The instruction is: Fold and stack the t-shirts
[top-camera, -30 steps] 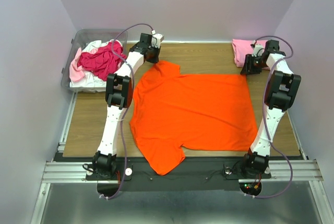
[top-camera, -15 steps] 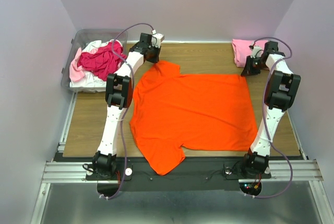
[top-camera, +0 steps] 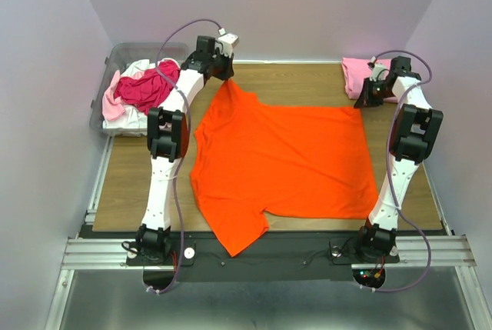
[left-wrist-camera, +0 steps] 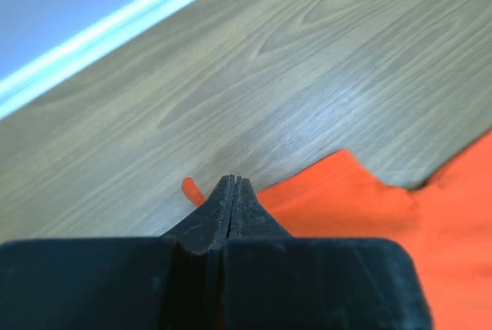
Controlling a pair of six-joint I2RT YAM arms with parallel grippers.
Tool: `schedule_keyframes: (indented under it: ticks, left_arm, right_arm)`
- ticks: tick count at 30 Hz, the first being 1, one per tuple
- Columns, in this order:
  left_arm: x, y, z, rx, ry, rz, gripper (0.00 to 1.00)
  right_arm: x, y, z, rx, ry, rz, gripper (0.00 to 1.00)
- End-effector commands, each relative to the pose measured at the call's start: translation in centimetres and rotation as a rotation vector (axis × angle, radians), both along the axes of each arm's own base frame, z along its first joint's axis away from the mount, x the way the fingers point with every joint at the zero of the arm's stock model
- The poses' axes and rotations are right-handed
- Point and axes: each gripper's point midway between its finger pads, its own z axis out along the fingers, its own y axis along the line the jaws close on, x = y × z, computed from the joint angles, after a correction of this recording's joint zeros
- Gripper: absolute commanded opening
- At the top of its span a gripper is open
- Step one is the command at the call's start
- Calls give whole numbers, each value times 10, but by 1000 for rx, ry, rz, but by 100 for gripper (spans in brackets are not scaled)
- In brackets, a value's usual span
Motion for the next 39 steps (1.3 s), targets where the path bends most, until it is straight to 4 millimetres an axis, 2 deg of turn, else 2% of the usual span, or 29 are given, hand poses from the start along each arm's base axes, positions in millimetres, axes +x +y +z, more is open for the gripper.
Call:
schedule_keyframes:
  ticks: [1,10,16,21,23,26,33,36,38,39]
  left_arm:
    - [-3,0,101,-32,-209,-58,0]
    - [-17,2,96,2,-199,-96,0]
    - [-18,10,70,46,-152,-74,0]
    - [-16,13,42,79,-89,-60,0]
    - [-17,14,37,84,-79,-61,0]
    - [-17,13,43,74,-90,-66,0]
    - [-16,15,83,54,-182,-58,0]
    - [-23,17,90,60,-191,-68,0]
    - [-27,19,85,77,-182,-73,0]
    - [-29,21,88,81,-188,-67,0]
  right_arm:
    - [11,5,47,6,-98,9,1]
    - [8,3,61,9,-126,14,1]
    - [5,3,72,14,-146,23,1]
    - [2,-3,66,-3,-134,20,1]
    - [2,-3,66,-2,-133,17,1]
    - [2,-2,69,3,-140,20,1]
    - [3,-5,84,-10,-174,22,1]
    - [0,-9,94,-5,-191,19,1]
    - [-4,-12,98,-3,-198,14,1]
    - [-6,-12,103,1,-207,15,1]
